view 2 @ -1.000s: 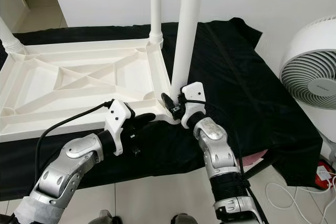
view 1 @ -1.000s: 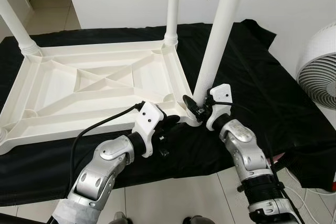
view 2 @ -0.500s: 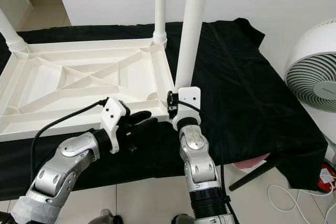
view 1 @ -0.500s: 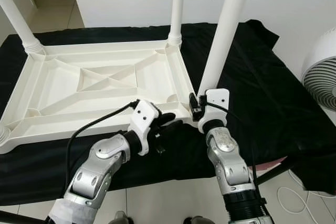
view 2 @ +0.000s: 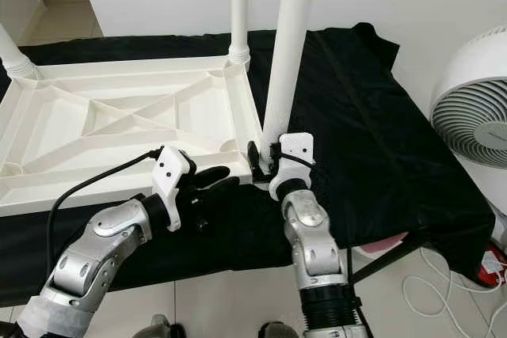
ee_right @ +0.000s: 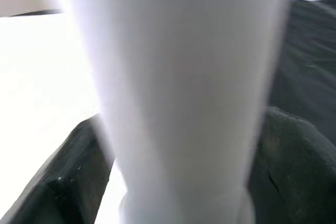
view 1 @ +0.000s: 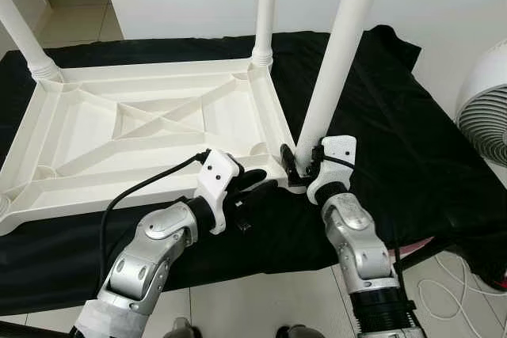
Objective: Building children table
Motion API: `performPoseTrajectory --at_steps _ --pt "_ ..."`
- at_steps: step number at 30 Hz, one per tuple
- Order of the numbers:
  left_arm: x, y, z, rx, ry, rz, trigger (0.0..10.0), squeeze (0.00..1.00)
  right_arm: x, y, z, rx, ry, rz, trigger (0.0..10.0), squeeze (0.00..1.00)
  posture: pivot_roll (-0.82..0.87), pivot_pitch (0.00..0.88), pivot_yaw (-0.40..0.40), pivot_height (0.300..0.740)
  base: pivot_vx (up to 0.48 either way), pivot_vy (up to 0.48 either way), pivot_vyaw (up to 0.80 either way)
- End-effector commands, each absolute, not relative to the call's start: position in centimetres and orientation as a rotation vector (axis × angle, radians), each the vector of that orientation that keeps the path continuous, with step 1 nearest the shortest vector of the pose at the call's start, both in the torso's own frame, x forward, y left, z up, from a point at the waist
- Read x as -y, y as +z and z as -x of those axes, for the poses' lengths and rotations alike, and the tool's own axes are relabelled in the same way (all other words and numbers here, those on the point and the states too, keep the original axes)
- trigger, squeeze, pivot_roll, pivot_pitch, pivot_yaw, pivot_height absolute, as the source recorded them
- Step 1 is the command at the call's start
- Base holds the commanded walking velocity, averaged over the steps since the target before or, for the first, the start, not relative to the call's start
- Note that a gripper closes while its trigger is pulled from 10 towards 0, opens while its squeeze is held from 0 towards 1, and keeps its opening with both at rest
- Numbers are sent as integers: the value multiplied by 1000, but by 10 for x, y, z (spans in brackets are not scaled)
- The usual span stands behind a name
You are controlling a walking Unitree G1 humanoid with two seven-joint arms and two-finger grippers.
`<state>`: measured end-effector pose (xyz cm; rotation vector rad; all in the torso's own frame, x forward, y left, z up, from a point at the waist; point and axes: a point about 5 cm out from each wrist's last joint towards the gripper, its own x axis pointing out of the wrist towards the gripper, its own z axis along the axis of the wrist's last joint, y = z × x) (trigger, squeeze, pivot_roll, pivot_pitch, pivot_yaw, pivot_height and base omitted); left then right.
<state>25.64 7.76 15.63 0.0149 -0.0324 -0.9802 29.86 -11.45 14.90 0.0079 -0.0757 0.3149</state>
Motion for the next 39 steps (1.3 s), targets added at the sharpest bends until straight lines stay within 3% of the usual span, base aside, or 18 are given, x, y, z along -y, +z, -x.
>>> performPoseTrajectory --at_steps 1,4,10,18,20,21,22,23,36,37,38,39 --pt "-79 156 -255 25 -974 -22 10000 0 112 151 -298 80 396 -13 10000 0 -64 76 8 740 0 0 0" --pt "-80 158 -257 28 -972 -25 10000 0 117 155 -302 91 539 38 10000 0 -62 76 16 740 0 0 0" --pt "-82 159 -257 31 -968 -29 10000 0 137 156 -317 76 629 63 10000 0 -55 73 13 740 0 0 0" --pt "-82 161 -257 36 -968 -27 10000 0 138 154 -322 61 755 119 10000 0 -51 74 19 740 0 0 0" --pt "-82 162 -258 37 -968 -26 10000 0 138 152 -322 48 802 139 9608 0 -49 73 20 740 0 0 0" --pt "-82 162 -258 39 -968 -26 10000 0 138 150 -323 39 845 155 3294 0 -48 73 20 740 0 0 0" --pt "-82 162 -258 39 -968 -26 10000 0 138 150 -323 39 845 155 3294 0 -48 73 20 740 0 0 0" --pt "-82 163 -258 39 -968 -26 10000 0 137 148 -323 30 873 158 0 0 -46 74 21 740 0 0 0" --pt "-84 162 -257 33 -957 -22 10000 0 139 138 -320 10 876 169 0 0 -36 78 19 740 0 0 0" --pt "-84 162 -257 31 -955 -21 10000 0 140 138 -320 10 838 170 7922 0 -29 73 17 740 0 0 0" --pt "-85 161 -257 29 -953 -22 10000 0 139 136 -320 4 794 177 10000 0 -27 69 16 740 0 0 0" --pt "-85 161 -257 29 -952 -24 10000 0 136 135 -320 2 748 174 10000 0 -27 68 14 740 0 0 0"
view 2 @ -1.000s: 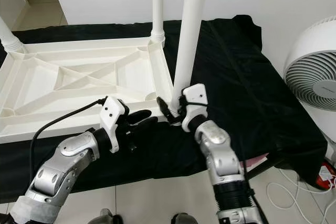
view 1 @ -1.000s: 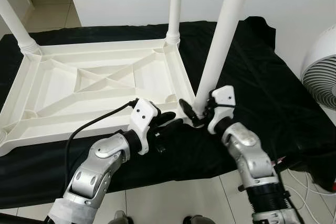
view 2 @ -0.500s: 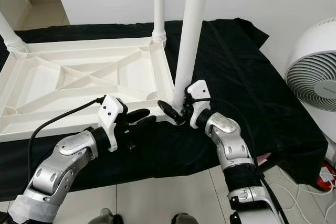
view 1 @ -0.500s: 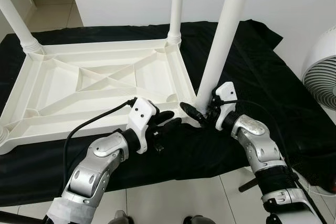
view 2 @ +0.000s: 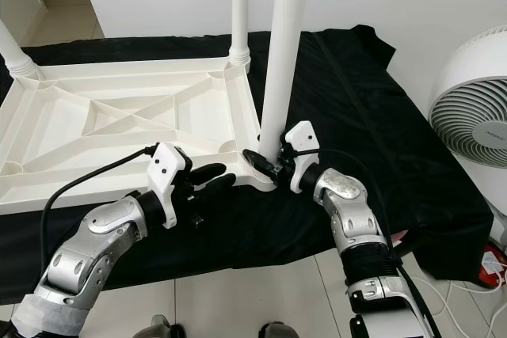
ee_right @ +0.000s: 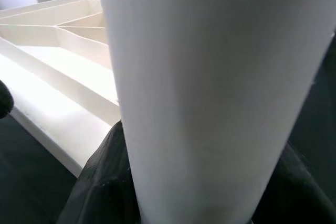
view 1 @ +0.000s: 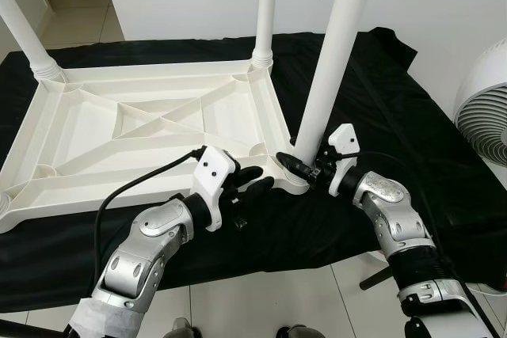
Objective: Building children table
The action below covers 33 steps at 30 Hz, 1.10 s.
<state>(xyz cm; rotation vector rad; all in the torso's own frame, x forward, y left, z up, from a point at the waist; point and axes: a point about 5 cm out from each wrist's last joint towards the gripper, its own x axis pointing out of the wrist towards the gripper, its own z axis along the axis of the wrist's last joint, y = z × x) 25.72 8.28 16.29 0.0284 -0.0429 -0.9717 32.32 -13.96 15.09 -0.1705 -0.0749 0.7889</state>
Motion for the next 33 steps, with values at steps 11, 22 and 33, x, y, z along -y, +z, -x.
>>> performPoseTrajectory --at_steps 11,22,33 --pt "-82 161 -255 29 -968 -20 10000 0 121 129 -317 -51 447 45 10000 0 -37 70 12 740 0 0 0" --pt "-79 161 -253 29 -970 -5 10000 0 91 129 -299 -33 171 -45 10000 0 -39 80 -4 740 0 0 0" --pt "-79 162 -254 33 -973 -8 10000 0 102 145 -305 50 272 -57 10000 1000 -43 72 1 740 0 0 0"
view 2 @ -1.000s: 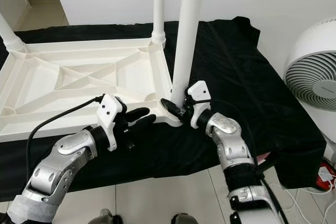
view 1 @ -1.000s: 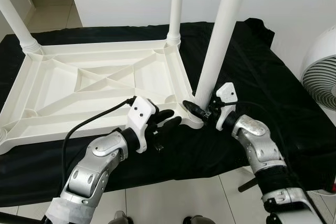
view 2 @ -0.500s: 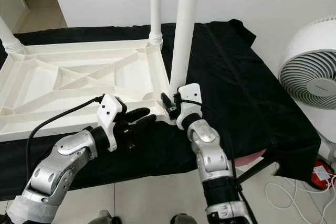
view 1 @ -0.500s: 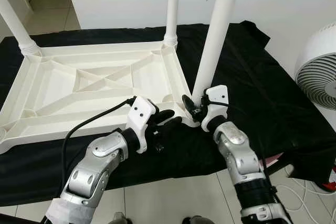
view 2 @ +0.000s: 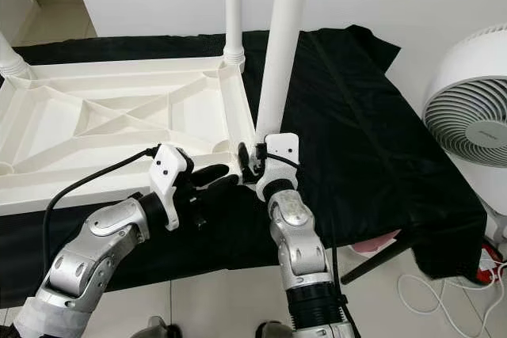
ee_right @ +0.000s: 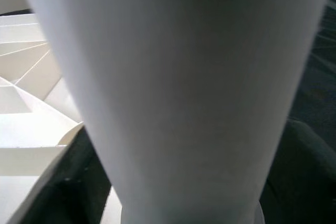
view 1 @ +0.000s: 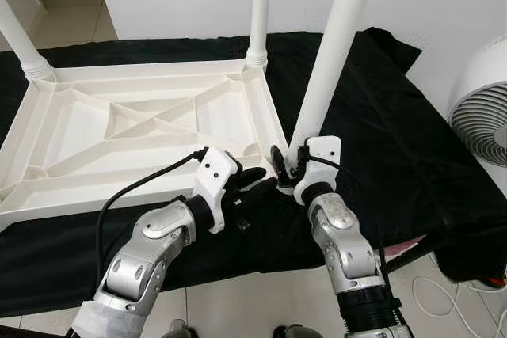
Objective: Building children table
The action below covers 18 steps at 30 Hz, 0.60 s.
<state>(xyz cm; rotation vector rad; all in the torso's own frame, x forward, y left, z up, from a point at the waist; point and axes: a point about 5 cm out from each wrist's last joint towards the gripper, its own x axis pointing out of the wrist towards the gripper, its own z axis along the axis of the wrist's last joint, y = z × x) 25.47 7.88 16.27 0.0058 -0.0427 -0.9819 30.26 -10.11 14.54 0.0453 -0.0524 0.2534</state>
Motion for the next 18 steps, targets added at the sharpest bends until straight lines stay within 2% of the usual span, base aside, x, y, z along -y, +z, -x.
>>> performPoseTrajectory --at_steps 1,4,5,6,7,8,10,17,18 --pt "-79 163 -255 36 -972 -12 10000 0 104 148 -307 63 303 -46 10000 1000 -43 72 1 740 0 0 0" --pt "-81 164 -256 39 -965 -7 10000 0 112 150 -310 65 407 -25 10000 1000 -47 71 6 740 0 0 0" --pt "-81 164 -256 39 -963 -5 10000 0 117 151 -311 58 464 -9 10000 380 -47 71 6 740 0 0 0" --pt "-81 164 -256 39 -963 -5 10000 0 117 151 -311 58 464 -9 10000 380 -47 71 6 740 0 0 0" --pt "-81 164 -256 40 -962 -6 10000 0 123 154 -314 63 526 29 10000 0 -48 70 7 740 0 0 0" --pt "-81 164 -256 40 -962 -6 10000 0 123 154 -314 63 526 29 10000 0 -48 70 7 740 0 0 0" --pt "-81 165 -256 34 -978 -8 10000 0 131 155 -317 62 663 116 10000 0 -52 78 11 740 0 0 0" --pt "-79 162 -252 21 -1009 -17 10000 0 134 153 -322 39 781 183 10000 0 -50 71 14 740 0 0 0" --pt "-78 161 -251 15 -1019 -20 10000 0 133 149 -327 9 871 244 10000 0 -39 65 12 740 0 0 0"
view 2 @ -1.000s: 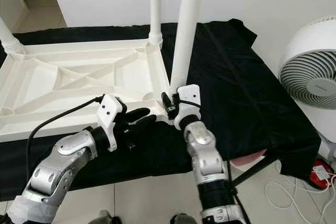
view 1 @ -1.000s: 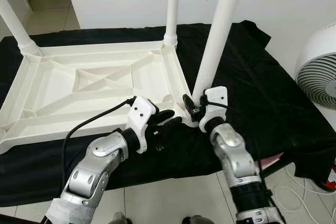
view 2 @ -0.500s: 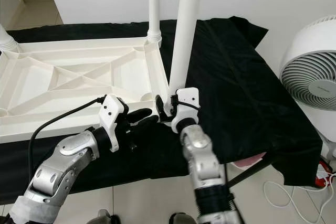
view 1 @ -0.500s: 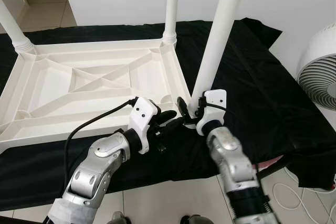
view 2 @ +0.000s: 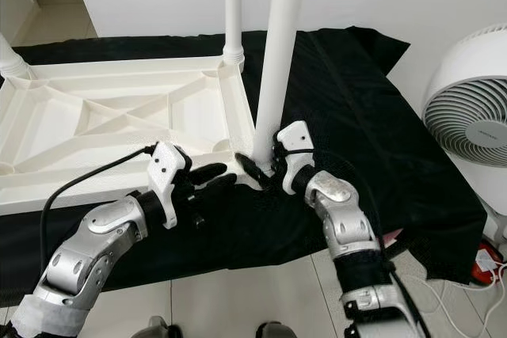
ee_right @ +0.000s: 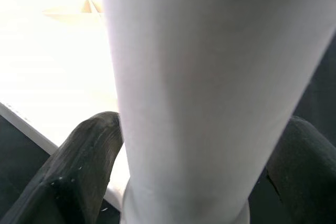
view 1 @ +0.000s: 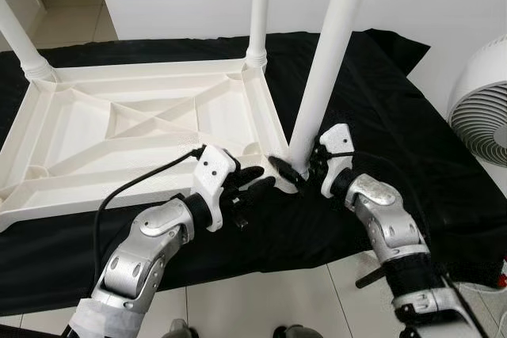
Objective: Building children table
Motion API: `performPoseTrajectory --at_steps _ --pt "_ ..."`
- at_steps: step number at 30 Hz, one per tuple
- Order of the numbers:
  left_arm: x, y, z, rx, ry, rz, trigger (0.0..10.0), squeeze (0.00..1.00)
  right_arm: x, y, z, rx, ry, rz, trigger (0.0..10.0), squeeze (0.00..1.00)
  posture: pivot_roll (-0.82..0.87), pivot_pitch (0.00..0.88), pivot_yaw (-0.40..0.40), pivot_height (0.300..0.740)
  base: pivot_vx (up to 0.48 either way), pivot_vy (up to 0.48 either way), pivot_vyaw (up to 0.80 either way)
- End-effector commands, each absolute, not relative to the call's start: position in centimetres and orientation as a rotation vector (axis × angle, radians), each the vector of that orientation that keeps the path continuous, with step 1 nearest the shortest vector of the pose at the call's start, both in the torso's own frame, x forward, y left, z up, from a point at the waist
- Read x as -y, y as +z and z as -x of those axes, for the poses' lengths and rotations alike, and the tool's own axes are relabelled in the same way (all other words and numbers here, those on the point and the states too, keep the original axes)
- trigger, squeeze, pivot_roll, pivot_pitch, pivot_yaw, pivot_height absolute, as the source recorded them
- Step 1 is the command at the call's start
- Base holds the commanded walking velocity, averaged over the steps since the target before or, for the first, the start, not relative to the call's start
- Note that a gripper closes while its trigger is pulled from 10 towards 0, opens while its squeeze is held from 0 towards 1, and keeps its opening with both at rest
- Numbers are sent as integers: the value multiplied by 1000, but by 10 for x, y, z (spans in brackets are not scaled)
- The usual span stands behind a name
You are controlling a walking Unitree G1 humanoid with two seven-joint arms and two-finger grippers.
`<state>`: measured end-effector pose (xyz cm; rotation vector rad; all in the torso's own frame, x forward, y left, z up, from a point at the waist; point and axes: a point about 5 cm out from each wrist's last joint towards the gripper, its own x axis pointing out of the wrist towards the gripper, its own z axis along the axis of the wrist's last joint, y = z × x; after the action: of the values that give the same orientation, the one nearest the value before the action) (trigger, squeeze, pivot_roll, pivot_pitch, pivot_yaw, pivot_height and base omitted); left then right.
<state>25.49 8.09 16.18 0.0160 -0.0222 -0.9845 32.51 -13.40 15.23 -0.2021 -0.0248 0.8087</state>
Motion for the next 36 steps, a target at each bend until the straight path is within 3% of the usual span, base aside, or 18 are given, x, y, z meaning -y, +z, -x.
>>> performPoseTrajectory --at_steps 1,3,4,16,17,31,34,36 --pt "-78 161 -251 15 -1017 -21 10000 0 133 148 -329 5 895 259 980 0 -36 64 9 740 0 0 0" --pt "-78 161 -251 15 -1015 -22 10000 0 133 148 -331 5 907 266 980 0 -36 64 9 740 0 0 0" --pt "-78 163 -252 19 -1009 -22 10000 0 133 149 -333 0 930 263 0 0 -28 67 7 740 0 0 0" --pt "-81 163 -251 19 -994 -19 10000 0 134 144 -333 -6 955 235 0 0 -22 67 4 740 0 0 0" --pt "-81 163 -251 17 -996 -17 10000 0 135 141 -333 -19 907 216 10000 0 -26 71 4 740 0 0 0" --pt "-78 162 -250 8 -1022 -10 10000 0 119 137 -323 26 611 63 10000 0 -47 73 19 740 0 0 0" --pt "-77 162 -250 7 -1037 -12 10000 0 113 140 -320 42 428 -8 10000 0 -54 69 22 740 0 0 0" --pt "-77 162 -250 7 -1037 -12 10000 0 113 140 -320 42 428 -8 10000 0 -54 69 22 740 0 0 0"
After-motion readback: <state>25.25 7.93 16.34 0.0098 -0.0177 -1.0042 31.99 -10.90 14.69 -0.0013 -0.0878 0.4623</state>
